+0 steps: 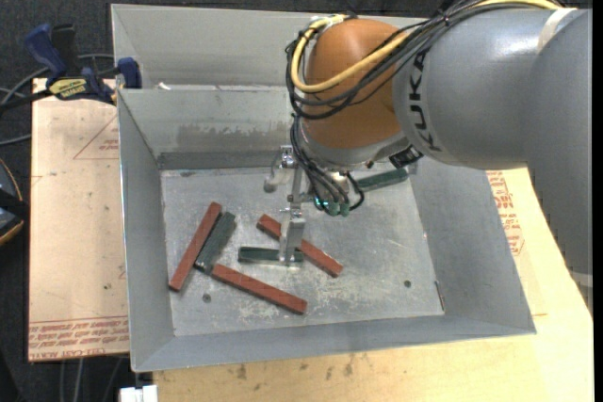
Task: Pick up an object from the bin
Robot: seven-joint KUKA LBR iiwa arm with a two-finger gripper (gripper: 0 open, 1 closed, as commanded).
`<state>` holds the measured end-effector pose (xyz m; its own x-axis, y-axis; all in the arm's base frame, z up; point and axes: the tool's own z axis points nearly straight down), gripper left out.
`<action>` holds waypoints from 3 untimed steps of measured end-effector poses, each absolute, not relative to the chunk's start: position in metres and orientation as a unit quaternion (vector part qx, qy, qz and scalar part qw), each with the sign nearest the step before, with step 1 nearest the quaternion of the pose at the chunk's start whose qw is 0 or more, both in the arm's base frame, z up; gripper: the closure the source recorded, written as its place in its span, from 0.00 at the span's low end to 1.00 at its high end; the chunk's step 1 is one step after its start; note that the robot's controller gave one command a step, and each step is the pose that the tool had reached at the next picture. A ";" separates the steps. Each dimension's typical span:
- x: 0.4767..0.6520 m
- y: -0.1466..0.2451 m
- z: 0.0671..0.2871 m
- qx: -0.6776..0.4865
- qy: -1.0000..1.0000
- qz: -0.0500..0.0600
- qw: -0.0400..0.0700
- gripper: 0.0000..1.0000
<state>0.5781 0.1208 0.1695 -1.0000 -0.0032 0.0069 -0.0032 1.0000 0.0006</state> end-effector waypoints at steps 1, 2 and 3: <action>0.580 0.120 0.174 0.000 -1.000 -0.001 0.000 0.00; 0.581 0.101 0.084 -0.008 -1.000 -0.006 -0.013 1.00; 0.581 0.101 0.084 -0.008 -1.000 -0.006 -0.013 1.00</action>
Offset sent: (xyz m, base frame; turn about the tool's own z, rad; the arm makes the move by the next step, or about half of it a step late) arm -0.0060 -0.0259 -0.0981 0.0186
